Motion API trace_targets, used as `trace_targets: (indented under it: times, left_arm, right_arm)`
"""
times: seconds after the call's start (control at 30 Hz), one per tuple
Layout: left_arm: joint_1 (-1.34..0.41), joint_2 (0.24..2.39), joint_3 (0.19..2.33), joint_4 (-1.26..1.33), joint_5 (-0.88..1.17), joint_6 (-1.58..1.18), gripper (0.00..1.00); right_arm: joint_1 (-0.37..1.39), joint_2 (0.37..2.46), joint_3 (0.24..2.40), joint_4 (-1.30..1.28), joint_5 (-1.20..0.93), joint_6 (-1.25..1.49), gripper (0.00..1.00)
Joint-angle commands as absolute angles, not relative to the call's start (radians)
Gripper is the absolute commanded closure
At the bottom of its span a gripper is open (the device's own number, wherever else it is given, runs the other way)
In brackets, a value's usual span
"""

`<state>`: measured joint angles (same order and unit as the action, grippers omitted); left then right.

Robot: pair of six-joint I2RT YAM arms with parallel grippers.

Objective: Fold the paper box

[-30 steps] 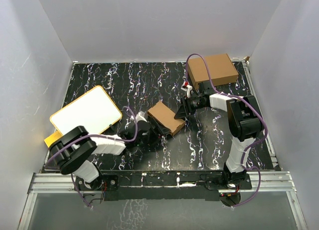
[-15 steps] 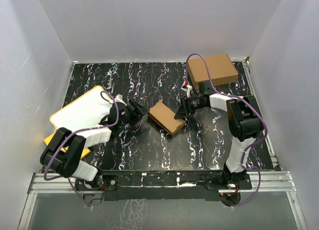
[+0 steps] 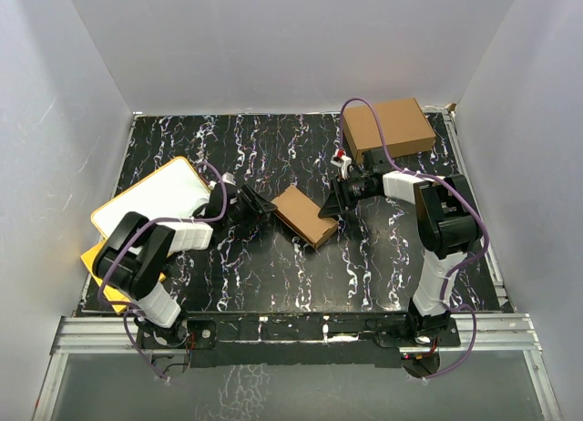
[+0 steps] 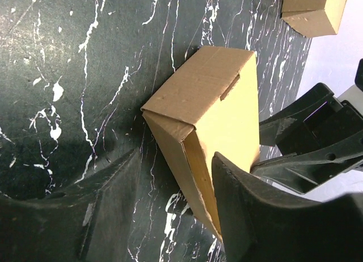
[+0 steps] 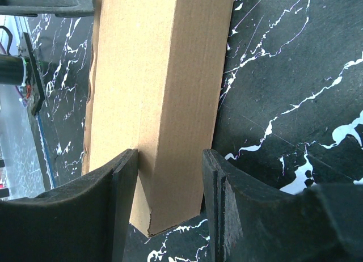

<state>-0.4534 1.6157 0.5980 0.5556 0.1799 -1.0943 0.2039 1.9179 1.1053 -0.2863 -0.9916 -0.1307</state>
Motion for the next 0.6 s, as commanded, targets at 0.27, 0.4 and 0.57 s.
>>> trace_targets:
  times: [0.27,0.4,0.57]
  left_arm:
    - [-0.448,1.677,0.665,0.587,0.188,-1.084,0.56]
    - [-0.446,1.691,0.672,0.592,0.187,-1.078,0.66]
    - [-0.445,1.703,0.672,0.6,0.204,-1.077,0.86]
  right_arm:
    - [0.223,1.953,1.116,-0.301,-0.906,-0.189,0.49]
    - [0.224,1.954,1.117,-0.302,-0.907,-0.191,0.49]
    - [0.223,1.954,1.117,-0.304,-0.906,-0.192,0.49]
